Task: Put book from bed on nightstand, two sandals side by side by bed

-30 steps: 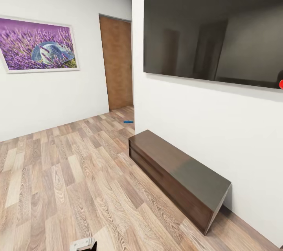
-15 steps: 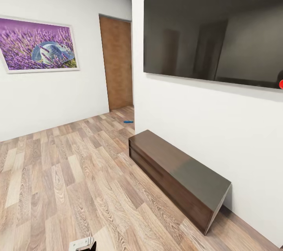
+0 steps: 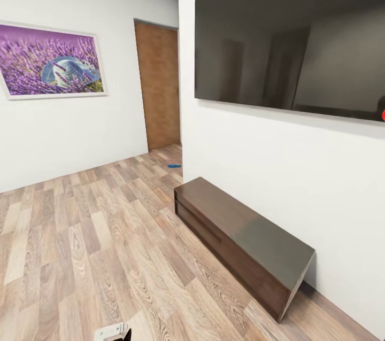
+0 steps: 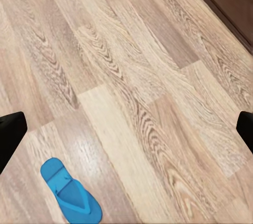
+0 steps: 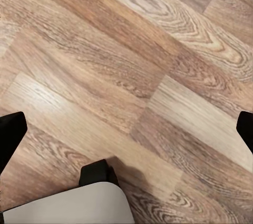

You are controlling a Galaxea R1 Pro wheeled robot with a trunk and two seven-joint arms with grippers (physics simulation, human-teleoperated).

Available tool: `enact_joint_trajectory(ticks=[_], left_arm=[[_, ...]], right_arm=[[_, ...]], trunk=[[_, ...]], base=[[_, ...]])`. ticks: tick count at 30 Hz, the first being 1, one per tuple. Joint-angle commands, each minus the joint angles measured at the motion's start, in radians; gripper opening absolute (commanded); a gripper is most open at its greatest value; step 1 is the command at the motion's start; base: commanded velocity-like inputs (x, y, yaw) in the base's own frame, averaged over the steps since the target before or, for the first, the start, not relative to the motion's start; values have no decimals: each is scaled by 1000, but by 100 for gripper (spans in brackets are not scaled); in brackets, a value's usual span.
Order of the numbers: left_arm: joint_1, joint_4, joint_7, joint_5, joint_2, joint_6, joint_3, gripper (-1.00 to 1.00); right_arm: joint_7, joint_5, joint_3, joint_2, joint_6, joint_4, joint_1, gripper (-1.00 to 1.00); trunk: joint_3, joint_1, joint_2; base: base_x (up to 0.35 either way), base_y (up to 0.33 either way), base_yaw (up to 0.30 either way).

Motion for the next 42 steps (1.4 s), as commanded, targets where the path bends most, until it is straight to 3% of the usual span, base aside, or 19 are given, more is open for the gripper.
enact_joint_trajectory(ticks=[1, 15, 42], left_arm=[[0, -1, 0, 10, -1, 0, 1, 100], [0, 0, 1, 10, 0, 0, 1, 100], [0, 0, 1, 10, -1, 1, -1, 100]], right_arm=[[0, 0, -2, 1, 0, 0, -1, 100], [0, 0, -2, 2, -20, 0, -1, 100], [0, 1, -2, 4, -20, 0, -1, 100]], trunk=[[-1, 0, 0], [-1, 0, 0], [-1, 0, 0]], base=[[73, -22, 0], [11, -3, 3], [34, -27, 238]])
